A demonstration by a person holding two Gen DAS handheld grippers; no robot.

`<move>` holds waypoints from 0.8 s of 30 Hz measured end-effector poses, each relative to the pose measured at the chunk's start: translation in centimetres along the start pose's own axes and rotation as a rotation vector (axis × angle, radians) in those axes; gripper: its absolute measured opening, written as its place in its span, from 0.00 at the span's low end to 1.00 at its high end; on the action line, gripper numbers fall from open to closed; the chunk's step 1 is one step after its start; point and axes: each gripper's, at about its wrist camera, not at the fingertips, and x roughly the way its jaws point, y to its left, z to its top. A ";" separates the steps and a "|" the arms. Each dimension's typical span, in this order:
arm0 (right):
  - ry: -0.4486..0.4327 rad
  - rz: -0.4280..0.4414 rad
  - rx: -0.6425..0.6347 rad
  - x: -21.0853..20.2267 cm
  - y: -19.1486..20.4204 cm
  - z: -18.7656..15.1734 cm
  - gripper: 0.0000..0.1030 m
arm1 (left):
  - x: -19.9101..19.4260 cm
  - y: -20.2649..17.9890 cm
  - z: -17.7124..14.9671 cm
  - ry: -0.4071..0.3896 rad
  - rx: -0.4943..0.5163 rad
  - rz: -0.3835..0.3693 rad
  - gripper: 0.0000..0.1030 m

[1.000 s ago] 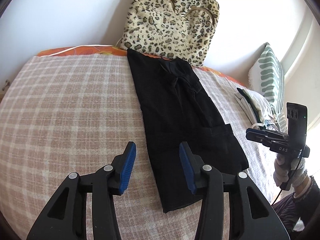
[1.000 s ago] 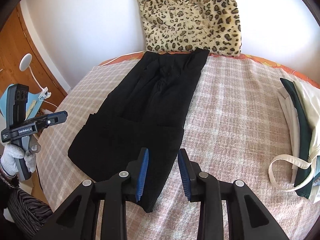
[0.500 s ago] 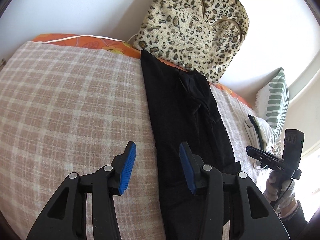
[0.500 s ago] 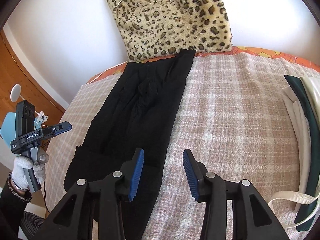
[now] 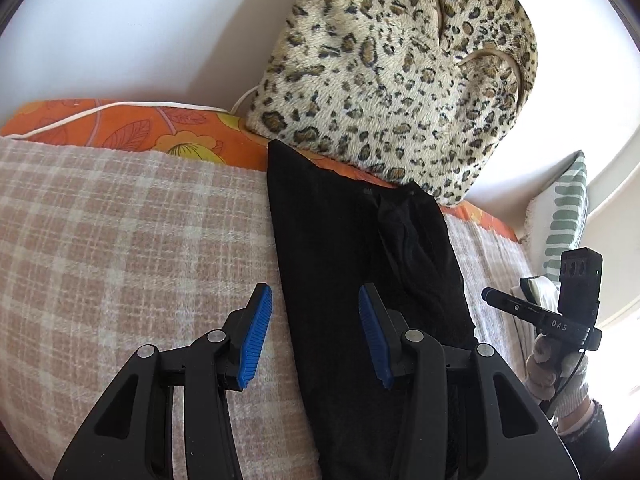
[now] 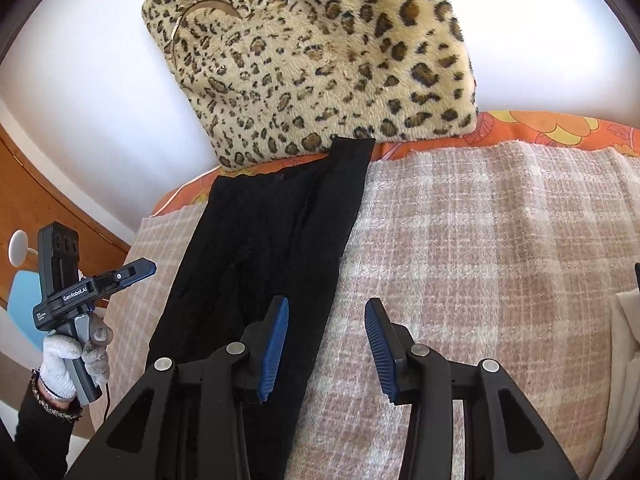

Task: Fold small clothes
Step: 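Move both grippers to the collar end of the strip and close them on it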

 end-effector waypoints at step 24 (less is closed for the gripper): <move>-0.014 0.044 0.039 9.1 -3.6 10.8 0.42 | 7.7 3.8 7.7 -0.052 -0.075 -0.056 0.42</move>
